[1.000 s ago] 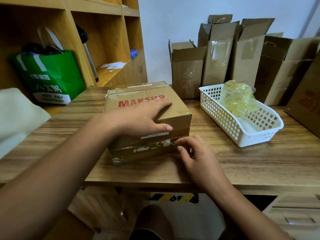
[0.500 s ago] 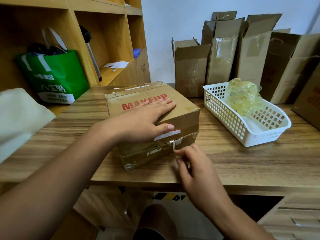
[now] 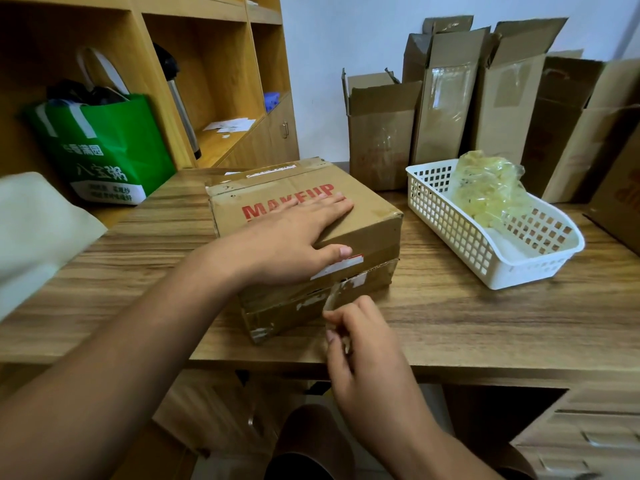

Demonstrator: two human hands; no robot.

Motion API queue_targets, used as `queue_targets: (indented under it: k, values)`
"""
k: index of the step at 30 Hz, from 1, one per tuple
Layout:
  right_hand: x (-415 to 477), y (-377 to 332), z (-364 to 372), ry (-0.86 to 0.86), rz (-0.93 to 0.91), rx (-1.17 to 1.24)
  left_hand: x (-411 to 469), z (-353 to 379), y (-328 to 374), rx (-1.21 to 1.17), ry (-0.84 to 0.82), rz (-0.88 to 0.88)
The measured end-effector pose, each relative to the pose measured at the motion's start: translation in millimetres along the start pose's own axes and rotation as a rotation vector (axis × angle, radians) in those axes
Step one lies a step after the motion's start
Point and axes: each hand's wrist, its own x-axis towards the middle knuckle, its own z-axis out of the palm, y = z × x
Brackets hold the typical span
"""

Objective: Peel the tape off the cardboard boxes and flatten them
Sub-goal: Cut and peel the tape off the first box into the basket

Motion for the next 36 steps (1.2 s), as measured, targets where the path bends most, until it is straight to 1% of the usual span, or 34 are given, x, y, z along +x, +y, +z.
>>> queue_targets:
  k: [5, 8, 13, 15, 18, 23, 26, 32, 36]
  values:
    - [0.3, -0.5, -0.3, -0.008, -0.014, 0.006, 1.2, 0.9, 0.4, 0.000, -0.001, -0.007]
    - [2.8, 6.0, -8.2, 0.039, -0.016, 0.001, 1.8, 0.6, 0.3, -0.011, 0.003, -0.012]
    - [17.9, 26.5, -27.7, 0.168, 0.118, 0.021, 0.7, -0.9, 0.3, -0.085, 0.042, -0.027]
    - [26.1, 34.2, -33.1, 0.188, 0.179, 0.039, -0.4, -1.5, -0.3, -0.126, 0.055, -0.025]
    - [36.1, 40.8, -37.2, 0.175, 0.242, 0.102, -4.4, -6.0, -4.1, -0.188, 0.015, 0.002]
    - [45.1, 48.5, -42.5, 0.159, 0.273, 0.233, -17.9, -19.7, -14.1, -0.246, -0.134, 0.016]
    - [43.4, 49.9, -42.0, 0.155, 0.246, 0.289, -20.7, -16.5, -13.7, -0.238, -0.126, 0.033]
    - [23.0, 37.7, -33.4, 0.118, 0.084, 0.203, -16.9, -5.8, -10.9, -0.195, -0.038, 0.013]
    - [17.3, 35.0, -30.5, 0.167, 0.049, 0.163, -14.7, -2.7, -7.8, -0.159, -0.026, -0.002]
